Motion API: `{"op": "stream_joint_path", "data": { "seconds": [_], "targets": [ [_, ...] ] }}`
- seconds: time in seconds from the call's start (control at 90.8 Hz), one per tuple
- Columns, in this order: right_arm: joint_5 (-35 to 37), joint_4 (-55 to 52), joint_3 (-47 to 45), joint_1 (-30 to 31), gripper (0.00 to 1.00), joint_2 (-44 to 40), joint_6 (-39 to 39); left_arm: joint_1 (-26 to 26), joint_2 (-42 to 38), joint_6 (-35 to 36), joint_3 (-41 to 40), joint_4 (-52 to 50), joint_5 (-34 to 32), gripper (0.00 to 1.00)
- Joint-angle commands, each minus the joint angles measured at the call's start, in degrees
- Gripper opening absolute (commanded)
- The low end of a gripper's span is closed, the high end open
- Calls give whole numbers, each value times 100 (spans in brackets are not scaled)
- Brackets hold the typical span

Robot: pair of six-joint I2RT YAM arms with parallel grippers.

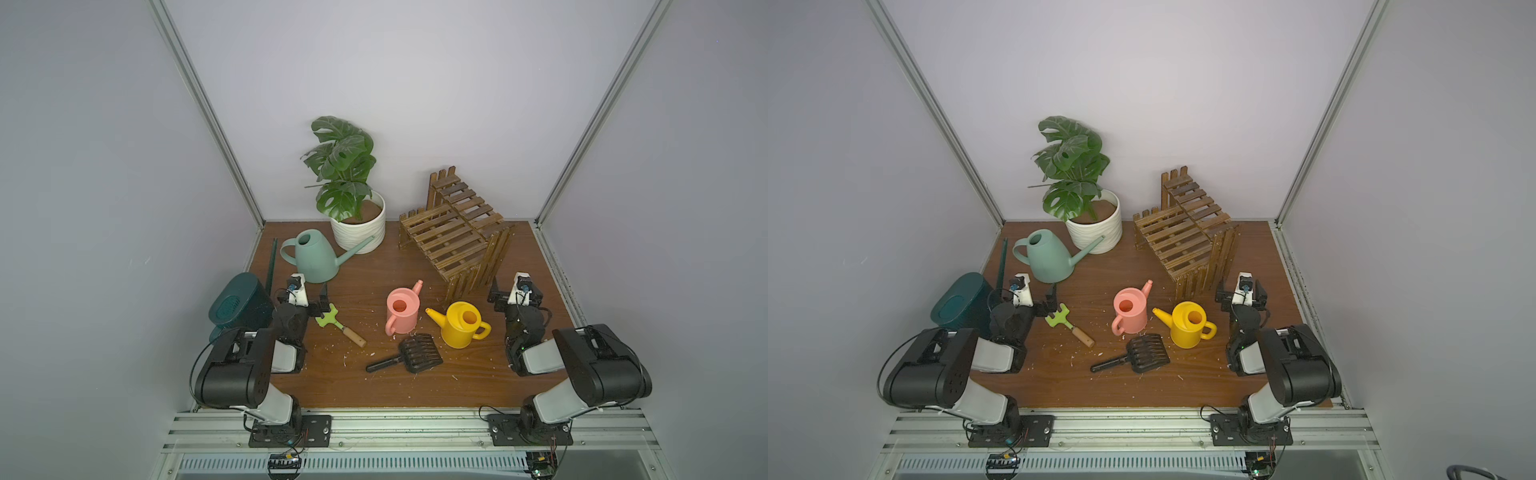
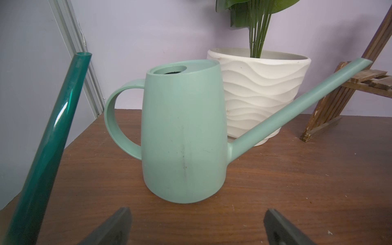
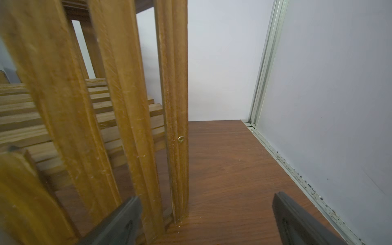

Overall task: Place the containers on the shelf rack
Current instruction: Adjust the shelf at the center of the board.

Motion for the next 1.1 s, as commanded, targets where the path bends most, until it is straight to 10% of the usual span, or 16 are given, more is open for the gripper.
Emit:
{"op": "stream_joint_path", "data": {
  "seconds": [0.0, 0.528, 0.705, 1.09],
  "targets": [
    [-31, 31, 64, 26, 99, 5, 10, 46, -9, 13, 39, -28, -20, 100],
    [22, 116, -4, 9, 99, -14, 6, 48, -112, 12, 0, -28, -24, 100],
    [192, -165, -283, 23, 99, -941, 80, -77, -1655, -85, -193, -933, -453, 100],
    [-427, -4650, 949, 23, 94, -3686, 1634, -619, -4308, -1065, 341, -3246, -841, 100]
  ]
}}
